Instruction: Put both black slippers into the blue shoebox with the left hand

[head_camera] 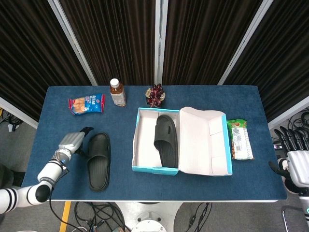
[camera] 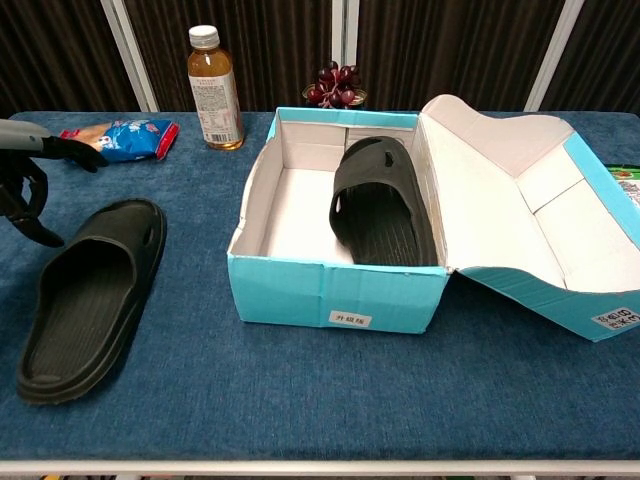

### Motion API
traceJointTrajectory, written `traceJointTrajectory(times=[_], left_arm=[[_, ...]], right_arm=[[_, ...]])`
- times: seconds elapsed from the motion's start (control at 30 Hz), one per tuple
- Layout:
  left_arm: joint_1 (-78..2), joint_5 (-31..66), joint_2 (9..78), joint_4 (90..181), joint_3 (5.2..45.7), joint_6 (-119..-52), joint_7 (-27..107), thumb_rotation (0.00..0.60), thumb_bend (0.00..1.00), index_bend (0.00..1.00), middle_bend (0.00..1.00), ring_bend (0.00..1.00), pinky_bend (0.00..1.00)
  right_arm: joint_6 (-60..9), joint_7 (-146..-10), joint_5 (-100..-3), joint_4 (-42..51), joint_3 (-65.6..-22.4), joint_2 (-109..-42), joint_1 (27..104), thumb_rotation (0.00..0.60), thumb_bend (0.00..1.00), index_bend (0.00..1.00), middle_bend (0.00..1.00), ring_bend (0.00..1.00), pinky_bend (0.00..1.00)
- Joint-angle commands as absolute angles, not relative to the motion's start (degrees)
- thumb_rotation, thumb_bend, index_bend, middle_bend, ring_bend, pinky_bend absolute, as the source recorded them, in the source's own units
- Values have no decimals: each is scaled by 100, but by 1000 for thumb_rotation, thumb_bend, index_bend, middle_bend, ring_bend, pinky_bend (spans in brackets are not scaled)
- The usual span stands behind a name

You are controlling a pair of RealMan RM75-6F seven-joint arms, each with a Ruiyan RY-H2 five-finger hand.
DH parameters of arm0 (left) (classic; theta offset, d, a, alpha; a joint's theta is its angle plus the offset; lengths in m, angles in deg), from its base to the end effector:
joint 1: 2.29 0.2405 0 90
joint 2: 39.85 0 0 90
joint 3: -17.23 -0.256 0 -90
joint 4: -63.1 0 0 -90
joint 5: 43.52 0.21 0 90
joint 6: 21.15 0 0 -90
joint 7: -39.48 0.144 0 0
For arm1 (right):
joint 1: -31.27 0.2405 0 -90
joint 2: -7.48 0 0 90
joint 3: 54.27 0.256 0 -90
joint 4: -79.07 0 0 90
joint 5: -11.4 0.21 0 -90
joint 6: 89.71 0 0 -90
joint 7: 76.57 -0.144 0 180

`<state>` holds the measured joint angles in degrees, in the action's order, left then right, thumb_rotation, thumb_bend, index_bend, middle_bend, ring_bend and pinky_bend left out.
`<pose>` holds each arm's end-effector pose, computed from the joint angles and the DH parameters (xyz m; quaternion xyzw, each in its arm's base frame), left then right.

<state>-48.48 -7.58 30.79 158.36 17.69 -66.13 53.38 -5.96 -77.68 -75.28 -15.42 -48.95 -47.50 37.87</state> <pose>-0.2301 0.3298 0.0434 -0.6708 -0.5672 -0.2132 0.4276 -0.3024 -0.1993 0.2089 0.6171 -0.3370 0.3796 0.6012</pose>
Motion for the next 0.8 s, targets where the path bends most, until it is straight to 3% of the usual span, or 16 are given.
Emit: traceJointTrajectory(times=[0.03,0.53,0.8], left_arm=[[-4888,-913,3153,15896,1725,-6592,5434,600,30,68,42,545,647],[-5151,-1464,3376,15762,1653,-6125,5488,600,21,89,61,585,662],[-5002,-1123,3072,16305,1681,-6598,5424,600,22,88,61,585,663]], right_arm=[[-591,-7766,-7522,-1547,-4898,-4747,3783,600,99,0,33,0,0],[-594,-7771,-7505,-1553,-4928,-4756,3769,600,98,0,33,0,0],[-597,-7771,-7480,-1545,-4930,-4744,3762,600,98,0,33,0,0]])
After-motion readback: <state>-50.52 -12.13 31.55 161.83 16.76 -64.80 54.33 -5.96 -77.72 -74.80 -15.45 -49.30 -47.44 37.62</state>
